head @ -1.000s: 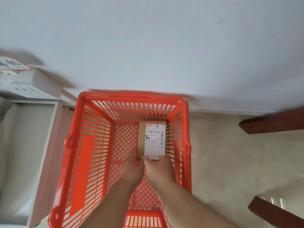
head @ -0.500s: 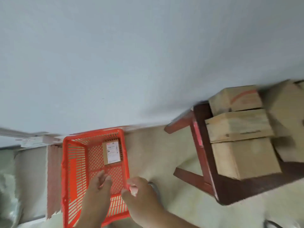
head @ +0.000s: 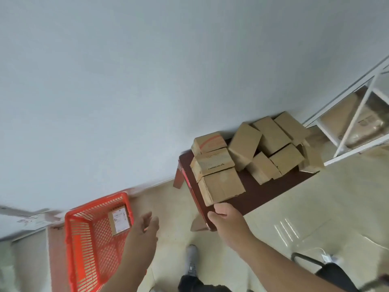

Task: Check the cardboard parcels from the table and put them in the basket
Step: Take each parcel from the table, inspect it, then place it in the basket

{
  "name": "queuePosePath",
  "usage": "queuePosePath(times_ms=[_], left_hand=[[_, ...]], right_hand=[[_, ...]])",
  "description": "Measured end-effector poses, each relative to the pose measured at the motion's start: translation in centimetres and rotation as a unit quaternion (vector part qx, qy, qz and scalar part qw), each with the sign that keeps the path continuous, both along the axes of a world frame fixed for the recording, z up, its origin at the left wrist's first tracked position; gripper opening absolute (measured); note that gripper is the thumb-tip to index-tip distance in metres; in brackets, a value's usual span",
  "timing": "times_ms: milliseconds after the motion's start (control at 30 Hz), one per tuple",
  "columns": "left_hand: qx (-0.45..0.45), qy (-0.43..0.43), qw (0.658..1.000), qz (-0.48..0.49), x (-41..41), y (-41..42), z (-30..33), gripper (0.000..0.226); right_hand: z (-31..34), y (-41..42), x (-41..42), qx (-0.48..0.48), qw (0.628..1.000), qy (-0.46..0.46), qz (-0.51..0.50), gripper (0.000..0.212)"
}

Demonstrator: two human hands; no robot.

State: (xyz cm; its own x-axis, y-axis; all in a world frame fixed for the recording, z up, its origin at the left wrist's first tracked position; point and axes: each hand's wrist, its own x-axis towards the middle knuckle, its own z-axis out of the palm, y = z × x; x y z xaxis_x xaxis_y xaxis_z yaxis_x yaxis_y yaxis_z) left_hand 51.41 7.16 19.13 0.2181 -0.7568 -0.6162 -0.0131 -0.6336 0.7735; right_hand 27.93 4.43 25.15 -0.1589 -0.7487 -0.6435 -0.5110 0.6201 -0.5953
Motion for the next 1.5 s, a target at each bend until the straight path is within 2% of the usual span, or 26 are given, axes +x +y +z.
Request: queuePosePath(times_ms=[133,400,600,900,1200,1500], left_hand=[[0.001,0.027,1.0,-0.011,-4.0,1.2,0.5,0.029],[0.01,0.001,1.0,-0.012,-12.8,0.0,-0.1,0.018],[0.014,-0.006,1.0,0.01,-24.4,-3.9,-0.2,0.014],[0.087,-0.044,0.992,0.08,-45.1,-9.1,-2.2,0.015],[0.107,-0.048,0.985,0.125,-50.3,-11.5,-3.0,0.017],[0.097,-0.051,0.989,0.095,-51.0,-13.5,-6.8,0.026]], right_hand=[[2.0,1.5,-5.5,-0.013,0.999,0.024,-0.045,0.051],[3.0,0.2,-17.9,-0.004,0.993,0.06,-0.1,0.061],[0.1,-5.9,-29.2,0.0,0.995,0.05,-0.081,0.063],[-5.3,-15.9,-44.4,0.048,0.999,0.006,0.003,0.065],[-7.1,-20.1,-48.0,0.053,0.997,-0.007,0.05,0.067],[-11.0,-21.7,-47.0,0.057,0.995,-0.001,0.08,0.067]])
